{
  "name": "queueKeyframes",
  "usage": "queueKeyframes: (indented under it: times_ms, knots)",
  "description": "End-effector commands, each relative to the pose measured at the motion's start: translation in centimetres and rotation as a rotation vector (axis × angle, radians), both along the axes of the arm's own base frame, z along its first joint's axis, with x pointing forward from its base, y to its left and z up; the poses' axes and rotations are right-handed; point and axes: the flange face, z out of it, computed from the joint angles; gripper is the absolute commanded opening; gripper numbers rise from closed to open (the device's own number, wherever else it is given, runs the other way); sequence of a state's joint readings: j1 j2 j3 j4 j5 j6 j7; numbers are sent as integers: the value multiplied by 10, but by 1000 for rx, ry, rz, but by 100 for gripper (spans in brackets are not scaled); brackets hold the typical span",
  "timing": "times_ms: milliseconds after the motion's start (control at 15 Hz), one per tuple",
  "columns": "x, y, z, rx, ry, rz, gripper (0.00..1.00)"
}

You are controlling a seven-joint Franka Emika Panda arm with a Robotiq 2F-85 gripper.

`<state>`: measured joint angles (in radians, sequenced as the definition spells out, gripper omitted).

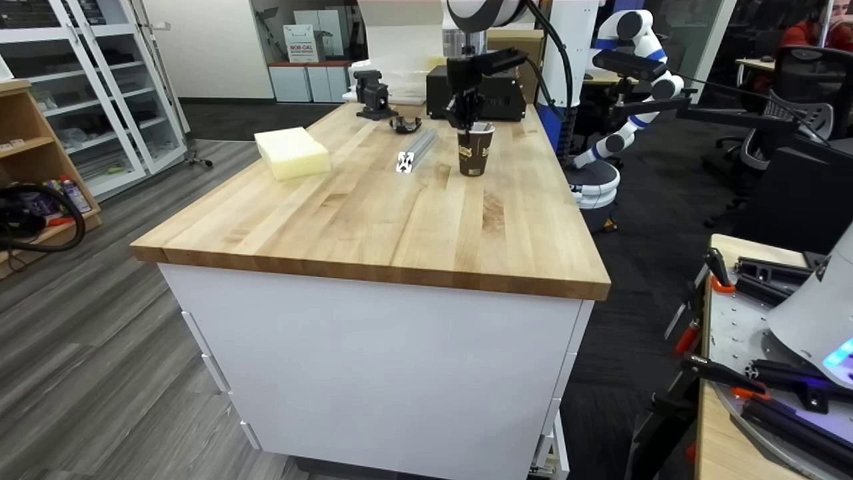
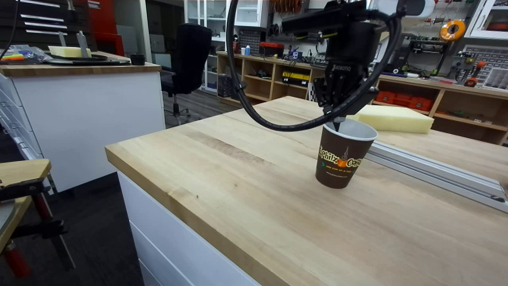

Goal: Slide the cup to the left

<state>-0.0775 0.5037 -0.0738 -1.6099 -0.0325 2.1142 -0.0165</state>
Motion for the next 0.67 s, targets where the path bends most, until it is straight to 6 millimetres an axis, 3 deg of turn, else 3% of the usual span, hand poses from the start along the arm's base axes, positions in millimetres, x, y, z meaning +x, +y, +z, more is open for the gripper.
queueKeyframes:
  times_ms: [0,333,600]
  knots:
    - [-2,5,10,-2,-15,-13,1]
    - [-8,21,13,15,-10,19,1]
    - [-18,45,16,24,-6,63,1]
